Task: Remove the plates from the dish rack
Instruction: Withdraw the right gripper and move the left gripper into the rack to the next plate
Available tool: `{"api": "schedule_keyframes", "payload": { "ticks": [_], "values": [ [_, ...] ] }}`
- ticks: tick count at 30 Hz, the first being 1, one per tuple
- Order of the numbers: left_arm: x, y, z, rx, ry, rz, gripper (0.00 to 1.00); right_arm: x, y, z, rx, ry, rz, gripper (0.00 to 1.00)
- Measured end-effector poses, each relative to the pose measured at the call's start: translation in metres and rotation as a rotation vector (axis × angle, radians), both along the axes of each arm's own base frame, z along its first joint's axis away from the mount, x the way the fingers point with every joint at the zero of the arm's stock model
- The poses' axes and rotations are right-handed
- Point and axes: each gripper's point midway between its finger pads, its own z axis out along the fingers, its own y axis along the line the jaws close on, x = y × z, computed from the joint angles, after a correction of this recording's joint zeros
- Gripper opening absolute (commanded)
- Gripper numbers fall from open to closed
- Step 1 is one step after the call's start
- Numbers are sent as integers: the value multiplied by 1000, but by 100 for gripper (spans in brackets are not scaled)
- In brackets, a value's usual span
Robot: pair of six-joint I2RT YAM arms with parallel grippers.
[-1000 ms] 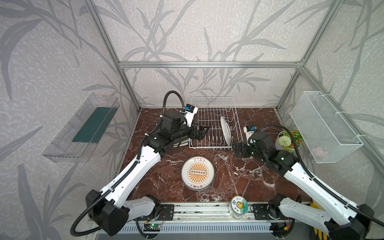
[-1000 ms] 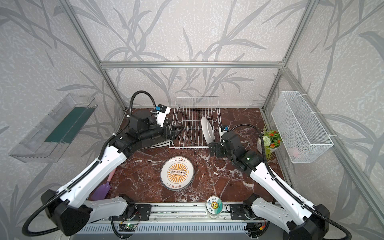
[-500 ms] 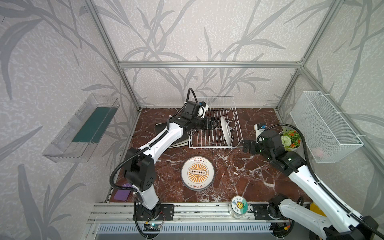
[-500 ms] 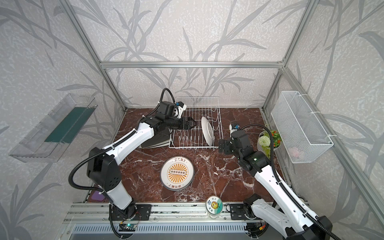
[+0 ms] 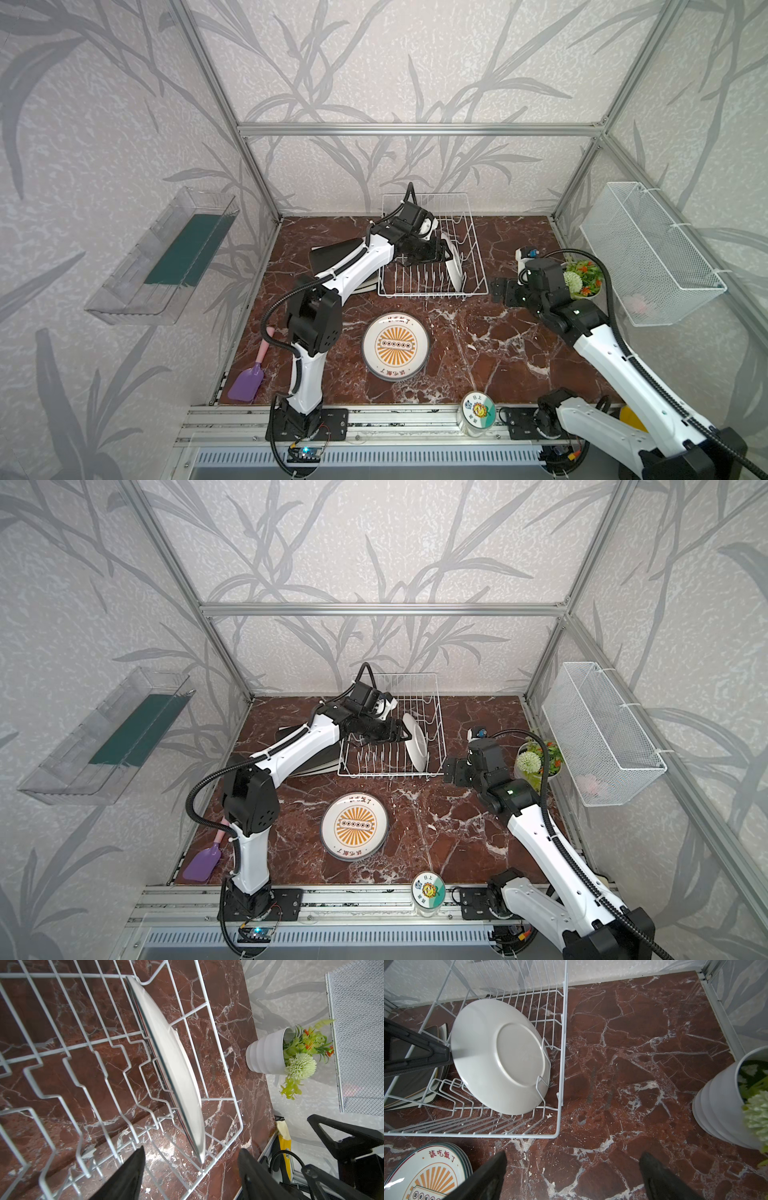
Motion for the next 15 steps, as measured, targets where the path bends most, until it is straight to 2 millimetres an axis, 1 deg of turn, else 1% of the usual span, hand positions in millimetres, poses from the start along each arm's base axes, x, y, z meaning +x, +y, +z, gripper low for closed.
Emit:
{"api": "schedule_keyframes", "payload": {
  "ticks": [2,8,11,15],
  "values": [
    [0,-3,-4,12,15,-3,59,1,-1,-2,6,10,-9,99],
    [10,-10,-11,43,27,0,51,2,-3,-4,31,23,-29,99],
    [12,-12,-16,49,42,9,43,3,-4,-3,38,23,-33,99],
    [13,-15,-18,43,56,22,39,3,-4,-4,51,26,-42,99]
  ]
}}
